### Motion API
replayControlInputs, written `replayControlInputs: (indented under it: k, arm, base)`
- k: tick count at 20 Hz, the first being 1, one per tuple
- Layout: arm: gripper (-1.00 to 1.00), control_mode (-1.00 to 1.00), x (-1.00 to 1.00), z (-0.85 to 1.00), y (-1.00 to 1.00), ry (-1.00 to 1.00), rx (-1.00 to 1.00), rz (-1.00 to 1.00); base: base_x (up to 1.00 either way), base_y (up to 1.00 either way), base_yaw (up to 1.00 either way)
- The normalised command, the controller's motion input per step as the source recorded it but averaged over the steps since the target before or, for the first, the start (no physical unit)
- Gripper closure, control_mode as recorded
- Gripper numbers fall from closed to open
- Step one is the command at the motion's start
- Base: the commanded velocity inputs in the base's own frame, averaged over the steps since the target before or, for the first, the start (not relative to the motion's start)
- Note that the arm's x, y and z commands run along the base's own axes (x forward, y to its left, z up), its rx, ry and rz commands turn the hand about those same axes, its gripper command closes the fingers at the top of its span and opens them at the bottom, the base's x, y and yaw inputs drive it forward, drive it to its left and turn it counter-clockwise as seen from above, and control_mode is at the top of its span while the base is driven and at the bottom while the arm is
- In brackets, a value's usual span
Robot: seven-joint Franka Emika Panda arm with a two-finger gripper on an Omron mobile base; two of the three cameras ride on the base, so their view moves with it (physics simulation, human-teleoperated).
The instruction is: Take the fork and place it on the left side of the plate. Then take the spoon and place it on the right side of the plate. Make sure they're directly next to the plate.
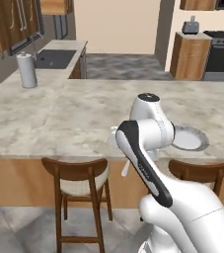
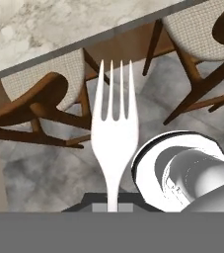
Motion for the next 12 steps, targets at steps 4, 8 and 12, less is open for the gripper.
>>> replayControlInputs:
  k: [4, 8, 12]
  arm:
    - [1.0, 1.0, 0.0, 0.0, 0.0, 0.0, 0.0, 0.0]
    - [1.0, 1.0, 0.0, 0.0, 0.0, 0.0, 0.0, 0.0]
    - [1.0, 1.0, 0.0, 0.0, 0.0, 0.0, 0.0, 0.0]
  base:
    - [0.65, 0.23, -0.44]
    - [0.55, 0.21, -0.33]
    - [0.07, 0.04, -0.04]
